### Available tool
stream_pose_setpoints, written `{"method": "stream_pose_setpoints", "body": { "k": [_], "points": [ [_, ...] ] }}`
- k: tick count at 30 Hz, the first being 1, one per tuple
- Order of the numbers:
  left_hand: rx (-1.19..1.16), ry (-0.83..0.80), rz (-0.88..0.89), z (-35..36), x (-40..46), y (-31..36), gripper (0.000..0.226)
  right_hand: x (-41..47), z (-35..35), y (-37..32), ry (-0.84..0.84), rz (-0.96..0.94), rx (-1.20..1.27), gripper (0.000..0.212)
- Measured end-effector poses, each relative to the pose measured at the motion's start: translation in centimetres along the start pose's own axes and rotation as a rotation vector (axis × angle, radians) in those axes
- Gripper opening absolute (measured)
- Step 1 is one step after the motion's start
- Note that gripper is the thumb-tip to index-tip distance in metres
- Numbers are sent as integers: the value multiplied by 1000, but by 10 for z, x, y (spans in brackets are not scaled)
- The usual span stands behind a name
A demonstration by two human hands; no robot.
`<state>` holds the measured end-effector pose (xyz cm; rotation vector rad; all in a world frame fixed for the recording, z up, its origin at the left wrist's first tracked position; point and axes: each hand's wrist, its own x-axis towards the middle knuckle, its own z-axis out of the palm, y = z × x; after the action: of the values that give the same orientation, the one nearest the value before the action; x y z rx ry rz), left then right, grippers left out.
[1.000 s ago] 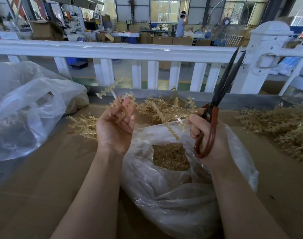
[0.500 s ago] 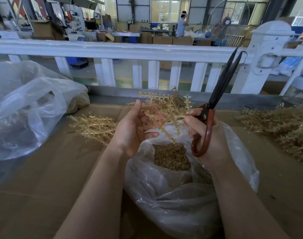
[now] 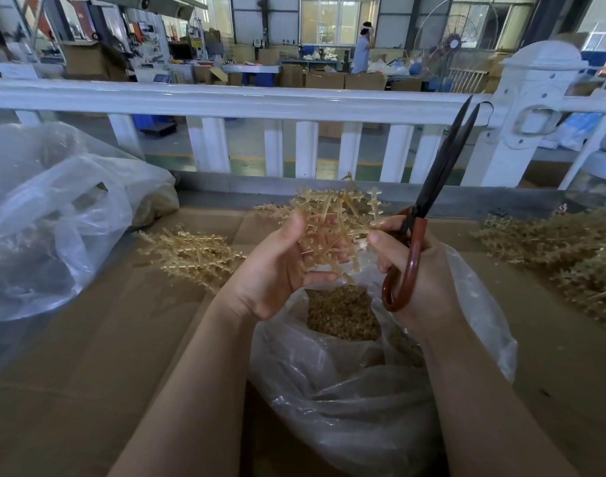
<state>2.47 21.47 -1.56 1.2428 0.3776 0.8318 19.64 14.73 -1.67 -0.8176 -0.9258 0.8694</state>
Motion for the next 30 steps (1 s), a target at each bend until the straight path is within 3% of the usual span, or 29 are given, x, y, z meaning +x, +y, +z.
{"method": "stream_pose_setpoints", "body": {
  "k": [6, 13, 16, 18, 21, 25, 27, 30],
  "points": [
    [3, 23, 19, 1, 0, -2, 39, 0, 1, 0, 18, 9, -57, 21],
    [-44, 125, 30, 0, 1, -5, 24, -2, 1, -1, 9, 30, -63, 22],
    [-97, 274, 93, -1, 3, -3, 33, -2, 3, -3, 25, 27, -53, 26],
    [-112, 454, 223, -6, 4, 1, 23, -3, 3, -4, 38, 27, -36, 26],
    [106, 797, 421, -20, 2, 5, 31, -4, 4, -5, 53, 40, -19, 26],
    [446, 1166, 453, -34, -4, 3, 40, -3, 4, -5, 64, 47, -27, 26],
    [703, 1246, 393, -36, -8, 0, 52, -3, 3, -5, 63, 48, -35, 27],
    [1065, 1244, 265, -40, -11, -5, 61, -2, 1, -4, 55, 47, -28, 28]
  ]
}}
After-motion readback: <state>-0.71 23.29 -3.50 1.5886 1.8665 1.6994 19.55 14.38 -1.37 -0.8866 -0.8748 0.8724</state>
